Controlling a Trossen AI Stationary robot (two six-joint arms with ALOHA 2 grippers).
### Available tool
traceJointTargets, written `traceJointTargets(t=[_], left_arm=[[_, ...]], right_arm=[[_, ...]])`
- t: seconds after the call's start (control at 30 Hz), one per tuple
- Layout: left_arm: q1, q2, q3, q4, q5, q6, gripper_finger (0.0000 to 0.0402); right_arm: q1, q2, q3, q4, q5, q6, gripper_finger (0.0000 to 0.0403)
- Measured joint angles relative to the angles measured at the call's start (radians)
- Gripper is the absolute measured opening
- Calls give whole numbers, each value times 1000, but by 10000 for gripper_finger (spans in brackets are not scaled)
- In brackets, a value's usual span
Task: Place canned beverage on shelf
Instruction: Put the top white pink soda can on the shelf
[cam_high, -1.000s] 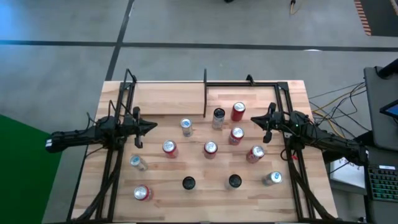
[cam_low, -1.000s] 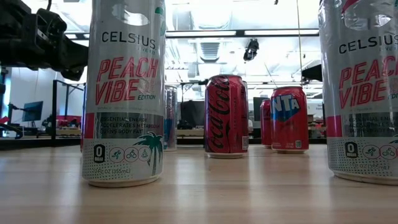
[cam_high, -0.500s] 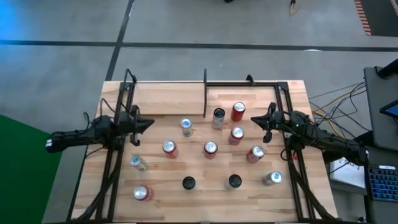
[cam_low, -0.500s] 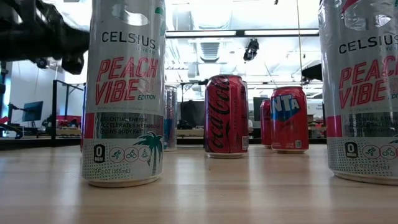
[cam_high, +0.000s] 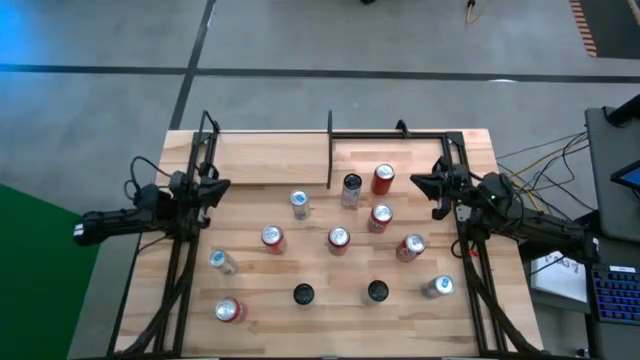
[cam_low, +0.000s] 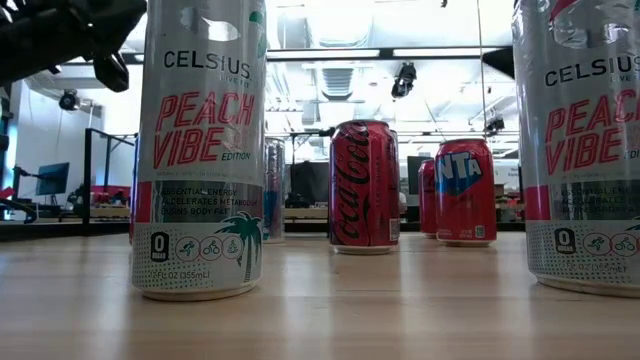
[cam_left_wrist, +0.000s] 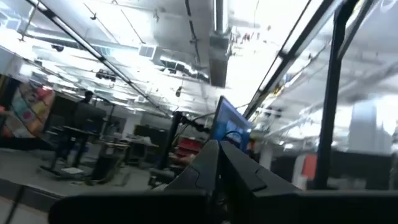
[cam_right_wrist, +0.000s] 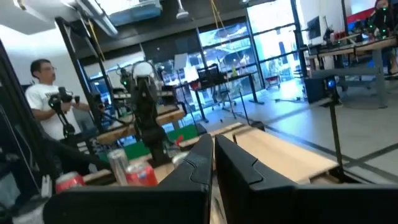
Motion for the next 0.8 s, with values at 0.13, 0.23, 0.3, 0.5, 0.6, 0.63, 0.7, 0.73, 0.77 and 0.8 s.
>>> traceJointTargets(t=[0.13,0.23,0.3,0.5,0.6,0.63,0.7,0.73,0.77,0.8], left_arm=[[0,10,0,39,0,-15,0],[0,42,0,94,0,-13,0],[0,76,0,141,0,-8,0],[0,217,0,259,-39,-3,0],[0,300,22,265,-66,-3,0],[0,332,36,266,-67,-1,0],[0,397,75,265,-67,22,0],[0,426,97,255,-66,35,0],[0,451,120,237,-66,45,0],[0,473,144,208,-66,55,0]], right_arm=[[0,87,104,-76,4,0,9],[0,160,191,-182,42,0,9],[0,203,250,-275,81,0,9],[0,316,371,-422,132,-1,9],[0,353,406,-434,132,-1,9],[0,364,416,-438,132,-1,9],[0,383,434,-440,133,-7,9],[0,393,440,-443,132,-10,9],[0,401,447,-450,132,-13,9],[0,408,455,-450,132,-14,9]])
